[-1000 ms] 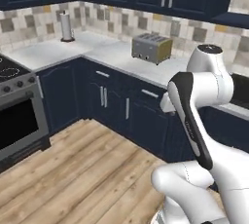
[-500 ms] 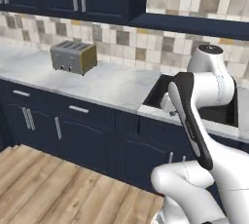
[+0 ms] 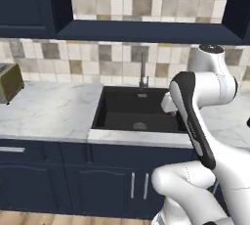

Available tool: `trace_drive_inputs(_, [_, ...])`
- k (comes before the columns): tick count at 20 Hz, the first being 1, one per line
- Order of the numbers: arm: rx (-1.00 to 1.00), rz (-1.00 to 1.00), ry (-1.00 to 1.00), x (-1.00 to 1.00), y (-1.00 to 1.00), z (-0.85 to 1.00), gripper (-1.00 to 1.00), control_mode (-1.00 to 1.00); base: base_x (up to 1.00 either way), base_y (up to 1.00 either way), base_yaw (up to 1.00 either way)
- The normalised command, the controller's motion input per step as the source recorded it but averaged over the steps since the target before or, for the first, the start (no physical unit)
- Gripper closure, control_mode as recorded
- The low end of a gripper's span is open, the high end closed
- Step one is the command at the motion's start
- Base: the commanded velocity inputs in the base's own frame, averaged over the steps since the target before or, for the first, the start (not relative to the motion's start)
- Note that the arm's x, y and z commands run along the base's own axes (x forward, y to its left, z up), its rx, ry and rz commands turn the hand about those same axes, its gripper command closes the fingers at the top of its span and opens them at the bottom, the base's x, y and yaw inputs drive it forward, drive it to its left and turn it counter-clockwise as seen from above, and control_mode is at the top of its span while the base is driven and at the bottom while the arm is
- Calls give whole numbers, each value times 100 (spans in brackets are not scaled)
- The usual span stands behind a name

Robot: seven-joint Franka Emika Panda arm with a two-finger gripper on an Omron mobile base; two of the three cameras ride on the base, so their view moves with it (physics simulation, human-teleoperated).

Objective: Navigate to the shelves.

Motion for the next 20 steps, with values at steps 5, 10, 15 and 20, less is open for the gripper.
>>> trace_drive_inputs(5, [0, 0, 0, 0, 0, 0, -100, 100, 43, 9, -55])
trace_drive_inputs(10, [0, 0, 0, 0, 0, 0, -100, 100, 60, 52, -41])
trace_drive_inputs(15, [0, 0, 0, 0, 0, 0, -100, 100, 66, 73, -23])
trace_drive_inputs(20, [0, 0, 0, 0, 0, 0, -100, 100, 58, 33, -11])
